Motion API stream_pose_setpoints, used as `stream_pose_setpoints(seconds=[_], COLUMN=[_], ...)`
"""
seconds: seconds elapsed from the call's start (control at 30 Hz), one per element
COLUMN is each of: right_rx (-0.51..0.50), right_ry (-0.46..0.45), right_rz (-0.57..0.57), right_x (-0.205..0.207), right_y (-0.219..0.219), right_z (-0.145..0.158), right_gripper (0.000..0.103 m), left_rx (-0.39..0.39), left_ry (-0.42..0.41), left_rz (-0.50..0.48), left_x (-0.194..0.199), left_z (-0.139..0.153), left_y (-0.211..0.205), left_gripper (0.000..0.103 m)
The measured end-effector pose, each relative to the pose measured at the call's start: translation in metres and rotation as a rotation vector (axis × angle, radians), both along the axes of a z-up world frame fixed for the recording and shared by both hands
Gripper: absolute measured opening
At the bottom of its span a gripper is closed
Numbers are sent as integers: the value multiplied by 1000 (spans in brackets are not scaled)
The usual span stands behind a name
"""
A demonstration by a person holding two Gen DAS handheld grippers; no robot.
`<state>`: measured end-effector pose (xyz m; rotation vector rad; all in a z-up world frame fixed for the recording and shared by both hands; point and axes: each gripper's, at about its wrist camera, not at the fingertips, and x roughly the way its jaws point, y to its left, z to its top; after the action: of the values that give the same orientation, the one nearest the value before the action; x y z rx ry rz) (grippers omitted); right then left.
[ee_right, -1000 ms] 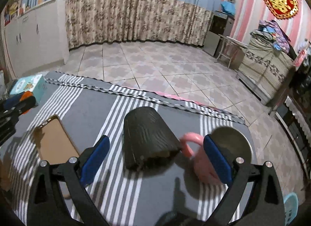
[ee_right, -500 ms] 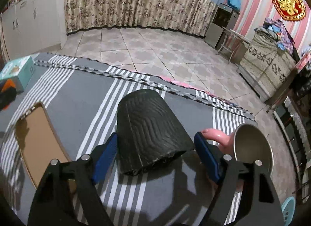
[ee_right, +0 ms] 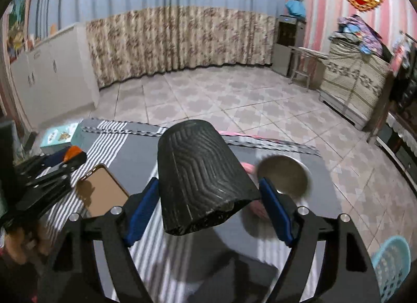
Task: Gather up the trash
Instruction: 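Grasp the black cylindrical cup with the right gripper while the left holds the lid, then carry lid and black cup over the basket and open both grippers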
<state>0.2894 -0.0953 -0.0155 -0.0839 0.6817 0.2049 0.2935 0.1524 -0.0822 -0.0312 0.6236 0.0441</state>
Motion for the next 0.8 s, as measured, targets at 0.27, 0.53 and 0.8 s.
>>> stream_pose_setpoints(seconds=[0.27,0.53,0.8], right_rx=[-11,-6,12], right_ry=[5,-18,-40], right_rz=[-174,-380,-530], right_x=[-69,-120,-159], right_y=[-99,-224,-303], right_z=[-9,-9,-7], right_gripper=[77,77,77], left_rx=[26,41,-48], left_ry=[-21,-86,-64], left_rz=[-63,-228,-399], left_x=[-15,-56,-83], left_z=[19,58,57], left_y=[-42,-147,-270], left_gripper=[39,39,39])
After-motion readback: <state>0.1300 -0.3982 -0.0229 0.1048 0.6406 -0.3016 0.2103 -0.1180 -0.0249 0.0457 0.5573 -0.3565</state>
